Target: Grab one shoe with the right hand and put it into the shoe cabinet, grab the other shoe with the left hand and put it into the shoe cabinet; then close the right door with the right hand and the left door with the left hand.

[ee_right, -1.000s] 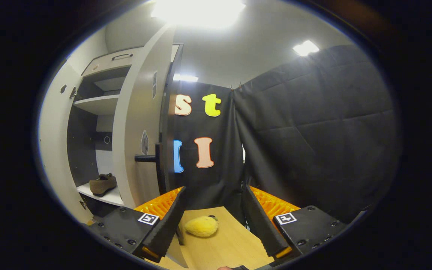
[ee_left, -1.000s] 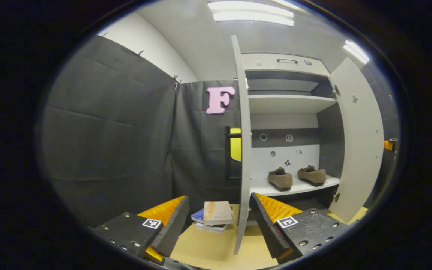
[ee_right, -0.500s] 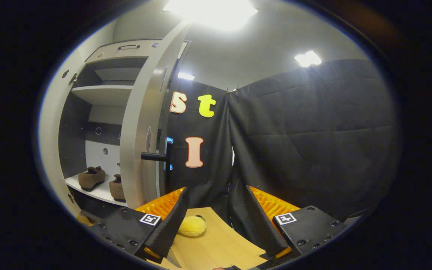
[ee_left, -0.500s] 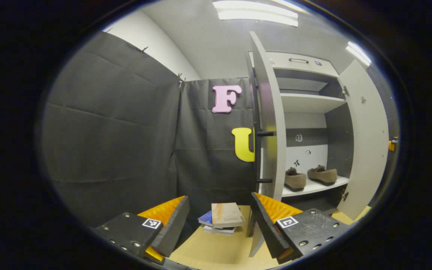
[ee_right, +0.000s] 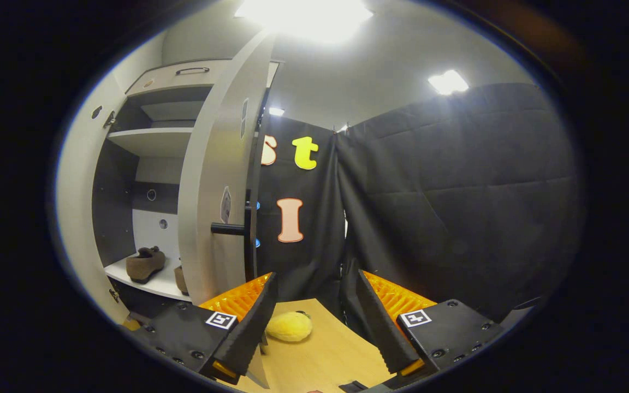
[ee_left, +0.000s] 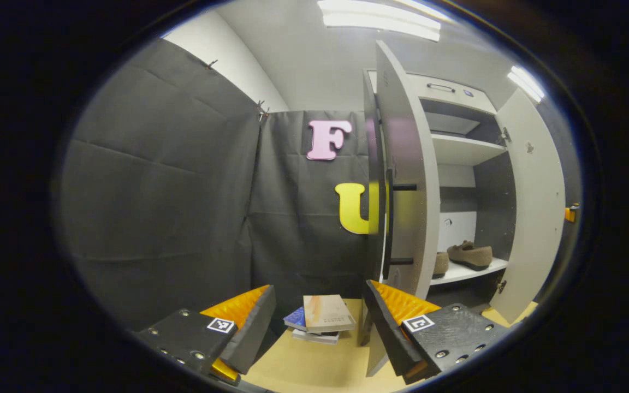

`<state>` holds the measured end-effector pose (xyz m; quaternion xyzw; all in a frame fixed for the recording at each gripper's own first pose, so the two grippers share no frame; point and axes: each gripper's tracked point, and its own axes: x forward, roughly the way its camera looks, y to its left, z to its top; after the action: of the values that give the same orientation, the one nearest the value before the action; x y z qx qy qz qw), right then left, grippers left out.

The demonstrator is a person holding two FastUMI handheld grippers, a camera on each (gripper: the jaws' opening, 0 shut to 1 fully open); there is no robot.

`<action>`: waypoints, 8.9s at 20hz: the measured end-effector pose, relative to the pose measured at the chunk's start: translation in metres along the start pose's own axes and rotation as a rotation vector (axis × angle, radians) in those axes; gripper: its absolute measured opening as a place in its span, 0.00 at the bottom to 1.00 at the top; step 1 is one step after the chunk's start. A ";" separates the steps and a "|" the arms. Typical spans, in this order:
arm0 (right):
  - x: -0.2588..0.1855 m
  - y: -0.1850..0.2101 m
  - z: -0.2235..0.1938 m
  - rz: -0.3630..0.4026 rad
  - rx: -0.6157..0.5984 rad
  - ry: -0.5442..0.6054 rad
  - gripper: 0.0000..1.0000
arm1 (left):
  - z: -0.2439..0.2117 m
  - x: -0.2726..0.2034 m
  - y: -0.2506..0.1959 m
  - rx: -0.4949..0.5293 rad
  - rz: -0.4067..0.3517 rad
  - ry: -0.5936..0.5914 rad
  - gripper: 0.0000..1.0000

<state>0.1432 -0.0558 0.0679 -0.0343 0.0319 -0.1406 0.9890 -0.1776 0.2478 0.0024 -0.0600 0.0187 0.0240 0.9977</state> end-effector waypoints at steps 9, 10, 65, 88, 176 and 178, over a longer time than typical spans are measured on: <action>-0.012 0.032 0.001 0.026 0.004 -0.006 0.88 | -0.002 0.003 0.018 -0.011 -0.004 0.009 0.89; -0.014 0.039 0.001 0.038 0.004 -0.006 0.88 | -0.002 0.004 0.021 -0.013 -0.005 0.009 0.95; -0.010 0.059 -0.059 0.244 0.067 0.050 0.98 | 0.053 0.048 -0.022 0.084 0.014 -0.062 1.00; 0.011 0.070 -0.068 0.349 0.053 0.063 0.98 | 0.051 0.034 -0.076 0.010 -0.020 -0.075 0.94; -0.107 0.013 -0.027 0.391 0.083 -0.062 0.96 | 0.039 -0.097 -0.118 0.086 -0.073 -0.035 0.94; -0.108 0.012 -0.027 0.388 0.083 -0.063 0.96 | 0.040 -0.096 -0.118 0.086 -0.075 -0.033 0.94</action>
<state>0.0409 -0.0159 0.0461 0.0089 0.0010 0.0525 0.9986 -0.2663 0.1309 0.0598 -0.0175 0.0010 -0.0131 0.9998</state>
